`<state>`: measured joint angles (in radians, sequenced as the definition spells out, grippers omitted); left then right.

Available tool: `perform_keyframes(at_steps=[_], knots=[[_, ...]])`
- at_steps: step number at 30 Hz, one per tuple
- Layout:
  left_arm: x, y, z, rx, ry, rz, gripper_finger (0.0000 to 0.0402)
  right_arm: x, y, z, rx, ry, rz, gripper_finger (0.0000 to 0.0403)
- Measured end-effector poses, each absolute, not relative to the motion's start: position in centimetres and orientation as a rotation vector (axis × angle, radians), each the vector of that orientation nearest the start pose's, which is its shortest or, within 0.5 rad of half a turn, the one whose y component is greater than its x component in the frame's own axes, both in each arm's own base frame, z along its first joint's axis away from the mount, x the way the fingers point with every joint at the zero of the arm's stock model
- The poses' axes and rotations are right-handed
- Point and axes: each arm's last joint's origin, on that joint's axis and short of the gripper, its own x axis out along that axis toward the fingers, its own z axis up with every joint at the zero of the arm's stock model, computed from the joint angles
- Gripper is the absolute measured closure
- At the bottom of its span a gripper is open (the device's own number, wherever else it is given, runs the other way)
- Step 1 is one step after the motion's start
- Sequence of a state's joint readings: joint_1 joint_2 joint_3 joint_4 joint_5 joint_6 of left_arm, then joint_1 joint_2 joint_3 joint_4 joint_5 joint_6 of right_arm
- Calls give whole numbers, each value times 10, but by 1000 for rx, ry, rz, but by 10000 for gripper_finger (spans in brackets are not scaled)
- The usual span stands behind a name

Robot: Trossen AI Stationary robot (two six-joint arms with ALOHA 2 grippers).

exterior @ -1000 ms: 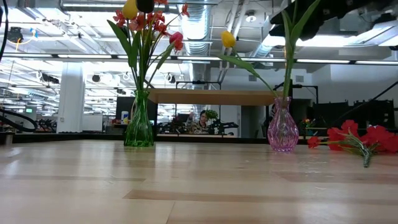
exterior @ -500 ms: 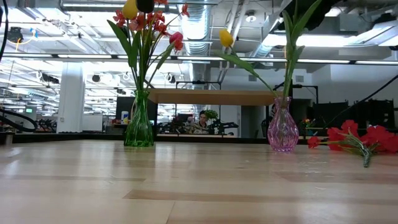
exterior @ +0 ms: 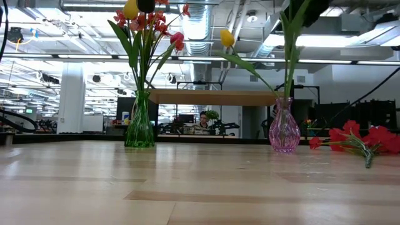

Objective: Pick and place flowers into a vace then onto a shelf
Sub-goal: Put the dark red tulip into the purple vase

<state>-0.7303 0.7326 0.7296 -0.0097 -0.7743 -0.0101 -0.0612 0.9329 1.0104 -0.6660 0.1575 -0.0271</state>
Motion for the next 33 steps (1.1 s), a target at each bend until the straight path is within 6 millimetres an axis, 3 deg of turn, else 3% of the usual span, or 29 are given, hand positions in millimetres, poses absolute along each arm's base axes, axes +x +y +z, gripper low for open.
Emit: perform_keyframes(at_steps=[8,25,33], knots=[[131,-90,338,2,12,44,178,174,-15,363,-69,546,-203,144],[131,-90,337,4,16,44,178,173,-12,360,-4,575,-203,145],[131,-90,337,4,16,44,178,171,-13,356,-63,627,-168,143]])
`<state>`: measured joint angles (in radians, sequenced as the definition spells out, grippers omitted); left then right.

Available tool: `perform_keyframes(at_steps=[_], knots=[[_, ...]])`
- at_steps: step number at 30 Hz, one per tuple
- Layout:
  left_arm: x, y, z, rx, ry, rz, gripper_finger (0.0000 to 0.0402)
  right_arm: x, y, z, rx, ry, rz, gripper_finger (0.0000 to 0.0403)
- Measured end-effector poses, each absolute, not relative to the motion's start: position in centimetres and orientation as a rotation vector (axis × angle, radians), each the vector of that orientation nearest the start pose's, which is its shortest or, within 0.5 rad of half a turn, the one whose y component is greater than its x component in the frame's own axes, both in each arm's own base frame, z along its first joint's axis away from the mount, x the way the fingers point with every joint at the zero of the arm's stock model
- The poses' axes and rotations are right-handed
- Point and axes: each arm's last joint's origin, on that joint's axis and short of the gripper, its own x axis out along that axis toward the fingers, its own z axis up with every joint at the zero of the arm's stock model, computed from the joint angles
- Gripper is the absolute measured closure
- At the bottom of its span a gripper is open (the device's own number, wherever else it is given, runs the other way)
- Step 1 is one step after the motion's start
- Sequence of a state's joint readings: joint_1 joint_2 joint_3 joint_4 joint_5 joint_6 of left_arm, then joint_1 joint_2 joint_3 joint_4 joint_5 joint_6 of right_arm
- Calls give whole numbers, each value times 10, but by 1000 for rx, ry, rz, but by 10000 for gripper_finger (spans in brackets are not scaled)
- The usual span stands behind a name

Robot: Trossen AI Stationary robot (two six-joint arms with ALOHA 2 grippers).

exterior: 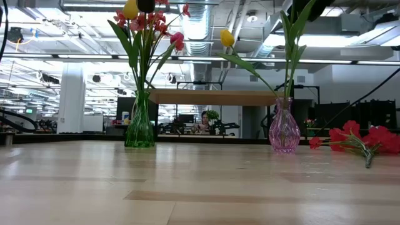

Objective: Pick and place flowers into a vace then onto a shelf
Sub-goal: Put the dark red tulip into the purple vase, then put the orange flowers into the purple vase

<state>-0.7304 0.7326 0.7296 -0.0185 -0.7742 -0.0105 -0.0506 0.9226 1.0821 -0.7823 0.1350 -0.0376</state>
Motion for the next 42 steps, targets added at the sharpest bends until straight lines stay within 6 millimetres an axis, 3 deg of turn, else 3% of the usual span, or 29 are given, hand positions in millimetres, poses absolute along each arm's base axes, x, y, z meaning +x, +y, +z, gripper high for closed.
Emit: perform_keyframes(at_steps=[12,19,33,37,42], knots=[[131,-90,337,6,15,44,178,167,-23,352,-121,671,3,142],[131,-90,336,13,24,44,178,175,-27,365,-238,510,11,142],[131,-90,334,18,42,44,178,180,-35,374,-289,384,-8,142],[131,-90,334,18,43,44,178,185,-35,368,-265,347,29,142],[131,-90,334,18,43,44,178,191,-41,352,-188,459,13,142]])
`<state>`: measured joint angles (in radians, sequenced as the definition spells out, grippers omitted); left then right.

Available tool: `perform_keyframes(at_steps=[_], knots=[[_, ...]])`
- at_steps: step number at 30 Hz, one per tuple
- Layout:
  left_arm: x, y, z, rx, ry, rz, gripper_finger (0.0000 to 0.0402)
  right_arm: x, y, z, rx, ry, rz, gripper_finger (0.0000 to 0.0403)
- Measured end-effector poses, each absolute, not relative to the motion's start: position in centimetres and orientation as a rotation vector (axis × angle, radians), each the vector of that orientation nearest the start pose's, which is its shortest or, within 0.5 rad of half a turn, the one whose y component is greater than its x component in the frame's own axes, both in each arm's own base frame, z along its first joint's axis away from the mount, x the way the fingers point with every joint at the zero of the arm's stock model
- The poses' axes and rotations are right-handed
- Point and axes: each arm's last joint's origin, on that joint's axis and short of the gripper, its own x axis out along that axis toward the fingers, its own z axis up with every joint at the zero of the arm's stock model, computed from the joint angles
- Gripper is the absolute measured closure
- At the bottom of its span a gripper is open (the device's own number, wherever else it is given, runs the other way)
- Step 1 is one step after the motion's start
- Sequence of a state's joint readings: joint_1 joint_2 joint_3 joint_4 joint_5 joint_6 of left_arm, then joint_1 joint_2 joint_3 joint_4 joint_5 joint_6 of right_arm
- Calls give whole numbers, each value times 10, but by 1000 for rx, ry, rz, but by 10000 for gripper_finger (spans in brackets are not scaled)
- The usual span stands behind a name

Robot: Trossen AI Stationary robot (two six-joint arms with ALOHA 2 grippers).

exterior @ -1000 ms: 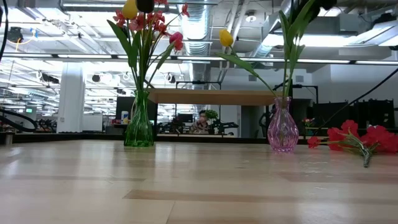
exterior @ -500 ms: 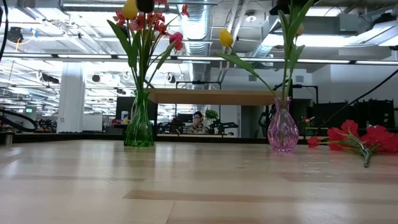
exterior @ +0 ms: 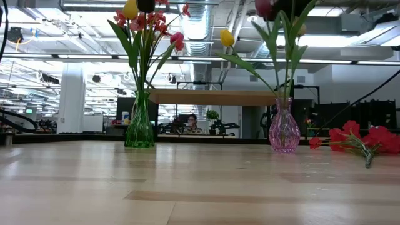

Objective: Pick and place flowers into a vace then onto a shelf
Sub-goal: Put the orange flowers into the purple vase

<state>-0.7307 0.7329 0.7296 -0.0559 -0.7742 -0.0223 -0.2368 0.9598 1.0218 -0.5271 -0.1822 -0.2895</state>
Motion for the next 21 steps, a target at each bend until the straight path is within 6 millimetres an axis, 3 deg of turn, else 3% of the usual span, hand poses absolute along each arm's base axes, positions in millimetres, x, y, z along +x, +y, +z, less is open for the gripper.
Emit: perform_keyframes(at_steps=[6,14,21], knots=[[131,-90,334,18,42,44,178,182,-36,361,-205,406,20,142],[131,-90,334,18,42,44,178,147,-28,382,-210,333,7,142],[131,-90,334,18,42,44,178,130,-24,389,-84,274,-12,142]])
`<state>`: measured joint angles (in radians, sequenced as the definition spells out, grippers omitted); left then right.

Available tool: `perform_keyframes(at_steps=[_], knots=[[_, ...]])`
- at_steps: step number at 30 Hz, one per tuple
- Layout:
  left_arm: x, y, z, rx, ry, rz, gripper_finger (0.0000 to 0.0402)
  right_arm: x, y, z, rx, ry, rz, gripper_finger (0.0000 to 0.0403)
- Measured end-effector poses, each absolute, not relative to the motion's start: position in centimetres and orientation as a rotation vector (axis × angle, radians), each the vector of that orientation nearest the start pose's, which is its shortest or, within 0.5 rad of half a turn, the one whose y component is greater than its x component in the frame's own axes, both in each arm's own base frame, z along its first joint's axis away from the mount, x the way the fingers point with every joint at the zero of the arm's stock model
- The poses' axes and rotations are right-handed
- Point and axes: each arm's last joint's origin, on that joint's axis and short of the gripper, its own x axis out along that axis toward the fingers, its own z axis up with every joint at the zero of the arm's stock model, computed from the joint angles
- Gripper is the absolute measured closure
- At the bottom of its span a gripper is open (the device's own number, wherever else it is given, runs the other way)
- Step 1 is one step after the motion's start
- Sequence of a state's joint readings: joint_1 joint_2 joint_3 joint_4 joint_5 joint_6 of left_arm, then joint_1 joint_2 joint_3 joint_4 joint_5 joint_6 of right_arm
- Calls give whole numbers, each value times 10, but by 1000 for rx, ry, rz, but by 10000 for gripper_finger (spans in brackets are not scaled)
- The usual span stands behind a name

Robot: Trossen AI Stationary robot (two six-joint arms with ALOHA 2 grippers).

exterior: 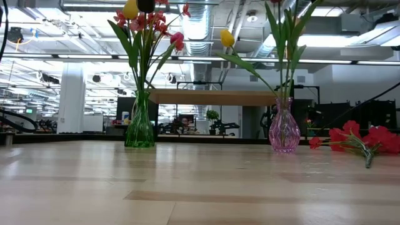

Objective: Pick and place flowers into a vace then onto a shelf
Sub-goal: Put the orange flowers into the purple vase

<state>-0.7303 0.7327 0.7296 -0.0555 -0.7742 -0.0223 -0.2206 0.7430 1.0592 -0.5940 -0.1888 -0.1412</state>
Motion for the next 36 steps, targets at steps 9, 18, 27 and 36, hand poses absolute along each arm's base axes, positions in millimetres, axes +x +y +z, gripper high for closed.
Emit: perform_keyframes(at_steps=[9,18,27,36], knots=[[131,-90,334,17,42,44,178,130,-3,379,-16,370,237,142],[131,-90,334,17,41,44,178,122,19,369,39,499,393,142],[131,-90,334,11,42,44,178,119,32,363,173,620,358,142],[131,-90,334,9,41,44,178,107,35,348,378,762,-73,142]])
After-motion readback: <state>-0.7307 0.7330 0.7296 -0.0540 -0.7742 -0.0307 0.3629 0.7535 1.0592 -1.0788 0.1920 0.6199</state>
